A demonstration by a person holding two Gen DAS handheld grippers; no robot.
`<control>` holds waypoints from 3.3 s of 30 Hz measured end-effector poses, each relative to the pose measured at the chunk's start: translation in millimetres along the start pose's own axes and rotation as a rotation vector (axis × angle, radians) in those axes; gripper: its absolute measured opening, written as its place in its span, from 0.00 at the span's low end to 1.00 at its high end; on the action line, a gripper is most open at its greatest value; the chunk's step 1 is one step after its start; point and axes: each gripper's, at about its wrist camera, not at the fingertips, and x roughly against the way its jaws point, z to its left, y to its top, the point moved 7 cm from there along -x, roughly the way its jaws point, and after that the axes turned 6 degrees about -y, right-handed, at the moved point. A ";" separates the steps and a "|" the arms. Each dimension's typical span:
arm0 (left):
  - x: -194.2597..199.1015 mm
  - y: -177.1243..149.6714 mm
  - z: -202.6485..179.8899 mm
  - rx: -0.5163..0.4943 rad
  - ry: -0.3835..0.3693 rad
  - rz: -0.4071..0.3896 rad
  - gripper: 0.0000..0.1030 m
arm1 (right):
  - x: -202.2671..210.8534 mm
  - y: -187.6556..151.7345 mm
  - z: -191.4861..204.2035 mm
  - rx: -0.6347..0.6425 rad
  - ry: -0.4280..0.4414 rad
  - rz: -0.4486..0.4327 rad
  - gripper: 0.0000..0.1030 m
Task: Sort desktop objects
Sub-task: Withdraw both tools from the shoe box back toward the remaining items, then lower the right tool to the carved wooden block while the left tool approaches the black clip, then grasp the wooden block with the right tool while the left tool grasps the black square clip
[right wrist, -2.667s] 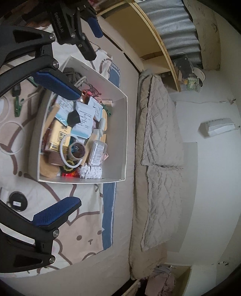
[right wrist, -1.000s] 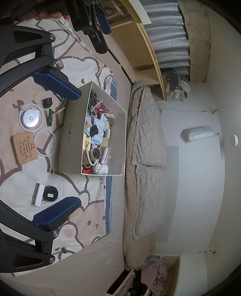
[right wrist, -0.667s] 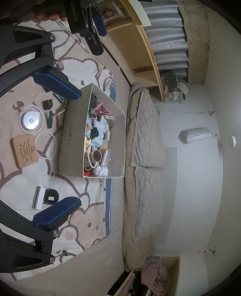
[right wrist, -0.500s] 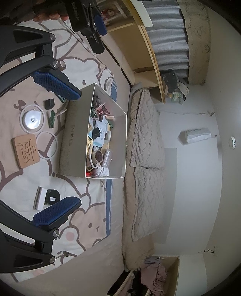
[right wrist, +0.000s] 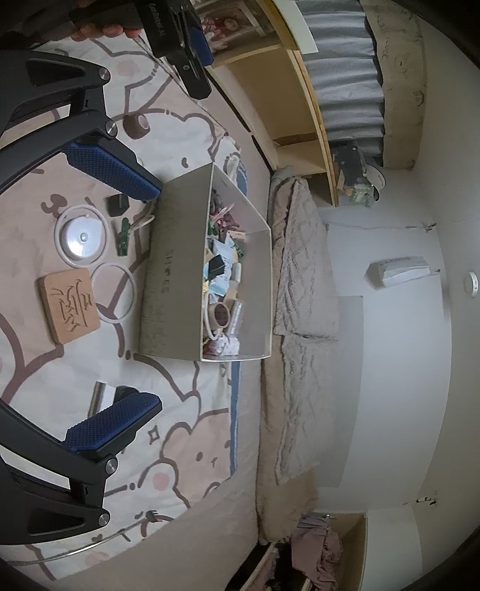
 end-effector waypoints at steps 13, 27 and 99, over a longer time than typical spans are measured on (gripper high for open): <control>-19.9 -21.4 14.1 0.016 0.032 0.045 1.00 | -24.5 -27.0 0.2 0.026 0.000 0.089 1.00; -60.8 -69.6 21.6 -0.016 0.090 0.214 1.00 | -73.5 -76.6 -12.8 0.042 0.003 0.321 1.00; -87.4 -137.2 4.9 0.014 -0.053 0.514 0.32 | -111.1 -121.2 5.8 -0.038 0.011 0.546 0.78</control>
